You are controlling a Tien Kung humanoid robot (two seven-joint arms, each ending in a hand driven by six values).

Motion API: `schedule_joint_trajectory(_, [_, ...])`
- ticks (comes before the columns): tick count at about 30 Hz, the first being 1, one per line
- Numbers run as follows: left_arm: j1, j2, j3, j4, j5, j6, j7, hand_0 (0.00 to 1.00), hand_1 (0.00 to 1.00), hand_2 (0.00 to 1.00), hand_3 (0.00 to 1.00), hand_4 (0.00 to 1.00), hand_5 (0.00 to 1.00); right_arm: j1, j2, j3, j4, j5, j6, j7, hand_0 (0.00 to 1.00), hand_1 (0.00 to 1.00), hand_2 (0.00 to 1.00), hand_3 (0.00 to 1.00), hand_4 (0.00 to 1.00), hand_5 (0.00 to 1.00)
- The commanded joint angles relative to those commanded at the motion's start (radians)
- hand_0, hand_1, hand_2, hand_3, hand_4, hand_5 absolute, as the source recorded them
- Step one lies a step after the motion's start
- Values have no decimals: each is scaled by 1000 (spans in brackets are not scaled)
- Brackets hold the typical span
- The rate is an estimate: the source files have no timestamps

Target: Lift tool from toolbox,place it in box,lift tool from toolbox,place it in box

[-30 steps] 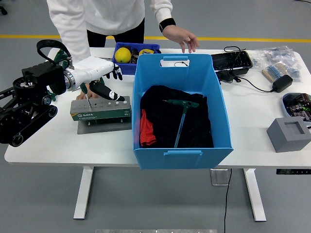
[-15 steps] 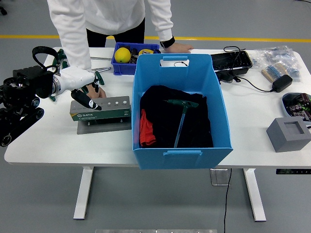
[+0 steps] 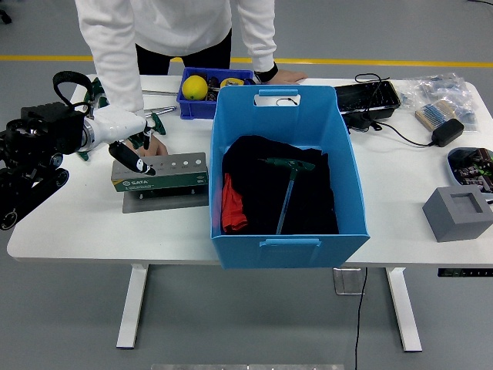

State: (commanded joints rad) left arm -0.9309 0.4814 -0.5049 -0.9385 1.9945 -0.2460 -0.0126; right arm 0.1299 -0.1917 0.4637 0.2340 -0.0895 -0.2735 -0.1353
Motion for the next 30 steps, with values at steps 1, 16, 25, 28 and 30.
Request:
schedule_joint_trajectory(1, [-1, 0, 3, 1, -1, -4, 2, 608, 636, 671, 570, 940, 648, 0, 0, 1, 0, -1, 0, -1, 628, 601, 670, 547, 758, 661])
schedule_joint_trajectory(16, [-18, -7, 29, 18, -4, -27, 20, 583, 534, 505, 516, 934, 653, 3, 0, 4, 0, -7, -1, -3, 629, 601, 670, 547, 758, 661])
schedule_joint_trajectory(25, [-23, -13, 47, 34, -8, -27, 20, 581, 513, 451, 494, 934, 652, 4, 0, 5, -1, -7, -1, -2, 629, 601, 670, 547, 759, 661])
schedule_joint_trajectory(28, [-26, -16, 52, 41, -12, -21, 16, 579, 444, 385, 432, 931, 655, 5, 0, 5, -1, -8, -1, -2, 629, 601, 670, 547, 760, 662])
schedule_joint_trajectory(30, [-28, -18, 54, 44, -14, -19, 15, 579, 444, 385, 432, 931, 655, 6, 0, 5, -1, -8, -1, -3, 629, 601, 670, 547, 760, 662])
